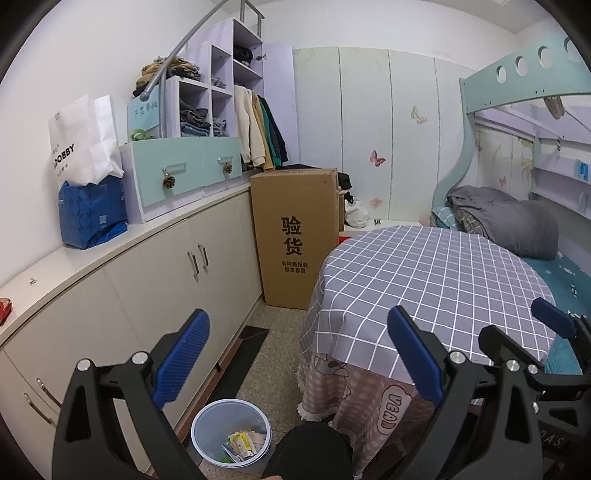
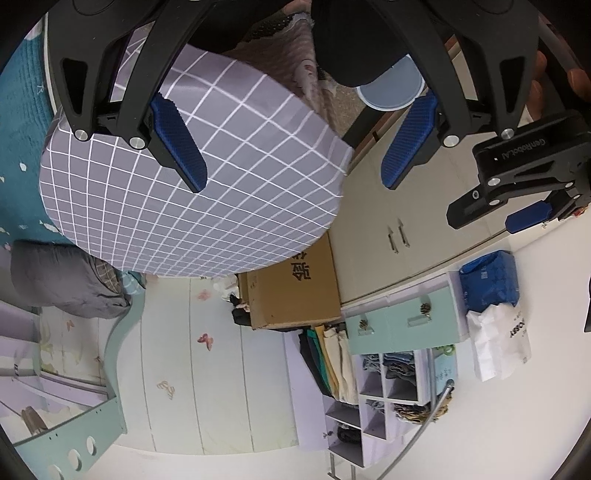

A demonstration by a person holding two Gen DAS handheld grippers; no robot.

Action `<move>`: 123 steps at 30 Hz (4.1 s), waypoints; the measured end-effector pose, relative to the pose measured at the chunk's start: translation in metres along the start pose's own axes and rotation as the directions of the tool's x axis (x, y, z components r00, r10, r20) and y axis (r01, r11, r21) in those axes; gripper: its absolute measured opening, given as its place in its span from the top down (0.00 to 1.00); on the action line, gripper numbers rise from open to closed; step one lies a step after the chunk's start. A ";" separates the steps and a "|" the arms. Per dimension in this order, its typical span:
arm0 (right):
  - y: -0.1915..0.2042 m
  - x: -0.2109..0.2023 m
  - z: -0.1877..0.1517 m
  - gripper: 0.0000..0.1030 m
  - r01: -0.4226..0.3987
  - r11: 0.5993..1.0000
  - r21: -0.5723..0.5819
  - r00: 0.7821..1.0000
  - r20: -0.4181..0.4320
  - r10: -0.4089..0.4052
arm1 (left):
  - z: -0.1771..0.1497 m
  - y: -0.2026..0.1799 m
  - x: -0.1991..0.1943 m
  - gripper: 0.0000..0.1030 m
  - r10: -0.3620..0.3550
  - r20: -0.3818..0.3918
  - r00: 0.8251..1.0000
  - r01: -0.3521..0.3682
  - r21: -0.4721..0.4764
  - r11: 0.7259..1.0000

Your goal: Collect trash

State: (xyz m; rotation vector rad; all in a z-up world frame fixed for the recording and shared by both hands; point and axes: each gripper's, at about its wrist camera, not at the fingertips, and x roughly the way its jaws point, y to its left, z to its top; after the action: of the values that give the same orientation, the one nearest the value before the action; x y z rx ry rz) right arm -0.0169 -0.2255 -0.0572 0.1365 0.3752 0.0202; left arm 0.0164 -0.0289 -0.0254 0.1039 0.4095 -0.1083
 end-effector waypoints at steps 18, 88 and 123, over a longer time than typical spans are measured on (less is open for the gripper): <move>-0.134 0.094 0.019 0.07 0.187 0.982 0.032 0.953 -0.250 -0.173 | 0.026 -0.104 0.151 0.08 -0.102 -0.261 0.960 0.119 0.048 0.992; -0.200 0.266 0.048 0.06 -0.146 0.972 -0.182 0.837 -0.547 0.024 | 0.039 -0.188 0.320 0.04 -0.020 -0.508 0.861 -0.006 -0.049 0.999; -0.200 0.266 0.048 0.06 -0.147 0.972 -0.182 0.837 -0.547 0.024 | 0.038 -0.187 0.320 0.04 -0.020 -0.508 0.861 -0.006 -0.049 0.999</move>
State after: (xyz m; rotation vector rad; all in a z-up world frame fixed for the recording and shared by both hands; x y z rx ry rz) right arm 0.2469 -0.4181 -0.1370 -0.0765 0.9345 0.1929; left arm 0.2999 -0.2457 -0.1339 0.0812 0.9444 -0.0769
